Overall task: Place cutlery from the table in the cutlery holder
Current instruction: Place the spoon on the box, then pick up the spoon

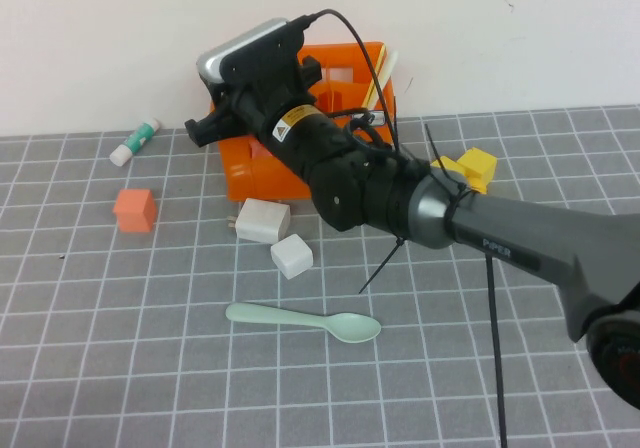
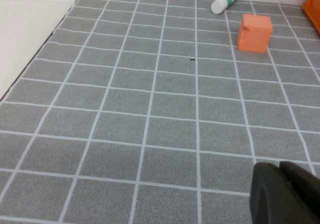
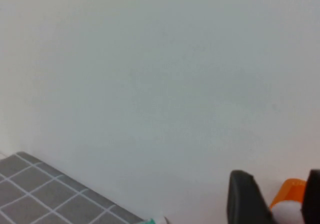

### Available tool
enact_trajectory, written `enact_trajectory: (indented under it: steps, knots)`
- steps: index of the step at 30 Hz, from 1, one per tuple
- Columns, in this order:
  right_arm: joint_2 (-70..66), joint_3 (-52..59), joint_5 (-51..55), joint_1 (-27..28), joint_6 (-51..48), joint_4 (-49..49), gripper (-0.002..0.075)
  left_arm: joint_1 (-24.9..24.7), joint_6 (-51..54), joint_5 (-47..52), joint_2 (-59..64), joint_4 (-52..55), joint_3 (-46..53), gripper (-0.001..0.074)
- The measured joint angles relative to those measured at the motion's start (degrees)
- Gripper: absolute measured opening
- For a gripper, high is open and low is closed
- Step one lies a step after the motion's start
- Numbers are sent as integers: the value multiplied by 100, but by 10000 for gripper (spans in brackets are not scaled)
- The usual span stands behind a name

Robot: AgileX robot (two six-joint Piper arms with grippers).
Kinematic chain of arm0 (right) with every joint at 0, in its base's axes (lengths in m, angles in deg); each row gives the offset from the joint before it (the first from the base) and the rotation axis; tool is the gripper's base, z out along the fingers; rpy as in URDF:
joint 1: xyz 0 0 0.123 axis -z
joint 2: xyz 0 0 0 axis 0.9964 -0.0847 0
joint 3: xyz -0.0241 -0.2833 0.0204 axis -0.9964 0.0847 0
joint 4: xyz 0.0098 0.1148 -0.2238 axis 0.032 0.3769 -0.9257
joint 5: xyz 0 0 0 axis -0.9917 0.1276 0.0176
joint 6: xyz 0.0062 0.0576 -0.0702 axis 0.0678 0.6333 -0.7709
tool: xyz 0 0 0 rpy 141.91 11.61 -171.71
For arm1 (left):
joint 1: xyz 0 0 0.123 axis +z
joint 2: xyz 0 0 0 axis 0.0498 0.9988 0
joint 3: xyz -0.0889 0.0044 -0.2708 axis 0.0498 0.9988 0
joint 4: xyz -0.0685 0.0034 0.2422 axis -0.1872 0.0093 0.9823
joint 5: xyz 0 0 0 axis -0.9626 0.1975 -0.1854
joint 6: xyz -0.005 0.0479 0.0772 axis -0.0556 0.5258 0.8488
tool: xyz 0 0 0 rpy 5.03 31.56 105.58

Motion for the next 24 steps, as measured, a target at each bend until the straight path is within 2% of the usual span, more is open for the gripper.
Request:
enact_trajectory:
  steps: [4, 12, 16, 19, 21, 24]
  knots:
    - [267, 0, 722, 0, -12, -76, 254, 0, 0, 0, 0, 0, 0, -1]
    - [1357, 0, 4415, -102, -12, -611, 249, 0, 0, 0, 0, 0, 0, -1]
    - [1959, 143, 5634, -111, -13, -656, 183, 0, 10, 0, 0, 0, 0, -1]
    - [2482, 701, 5735, -111, -13, -656, 106, 0, 10, 0, 0, 0, 0, -1]
    - [2962, 1483, 5432, -111, -13, -656, 43, 0, 10, 0, 0, 0, 0, -1]
    - [3776, 2701, 4669, -111, -13, -581, 11, 0, 10, 0, 0, 0, 0, -1]
